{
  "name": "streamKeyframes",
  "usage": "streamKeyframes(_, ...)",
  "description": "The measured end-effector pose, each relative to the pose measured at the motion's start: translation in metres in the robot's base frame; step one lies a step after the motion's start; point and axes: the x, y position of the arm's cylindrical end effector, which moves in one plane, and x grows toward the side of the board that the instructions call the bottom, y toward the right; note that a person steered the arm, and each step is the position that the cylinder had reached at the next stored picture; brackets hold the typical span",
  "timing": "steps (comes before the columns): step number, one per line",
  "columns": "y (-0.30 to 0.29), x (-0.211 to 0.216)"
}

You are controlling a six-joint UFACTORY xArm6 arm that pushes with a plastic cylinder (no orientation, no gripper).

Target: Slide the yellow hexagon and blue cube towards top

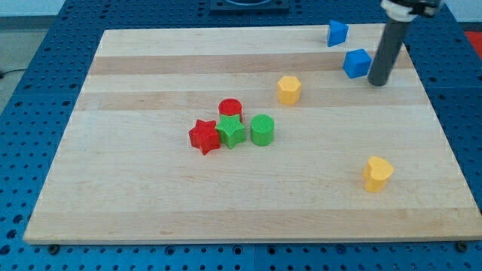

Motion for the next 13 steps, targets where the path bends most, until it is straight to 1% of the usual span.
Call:
streamKeyframes(1, 0.022, -0.030)
streamKeyframes(2, -0.007, -0.039)
streamKeyframes(3, -0.053, -0.022)
streamKeyframes(4, -0.108, -0.021)
streamKeyframes(5, -0.140, -0.021)
streamKeyframes(6, -0.138, -0.047)
streamKeyframes(7, -0.177, -0.059)
streamKeyframes(8, -0.208, -0.048)
streamKeyframes(9, -0.189, -0.031)
streamKeyframes(10, -0.189, -0.031)
streamKeyframes(11, -0.221, -0.007)
streamKeyframes(12, -0.221, 0.040)
streamKeyframes(13, -0.217, 0.048)
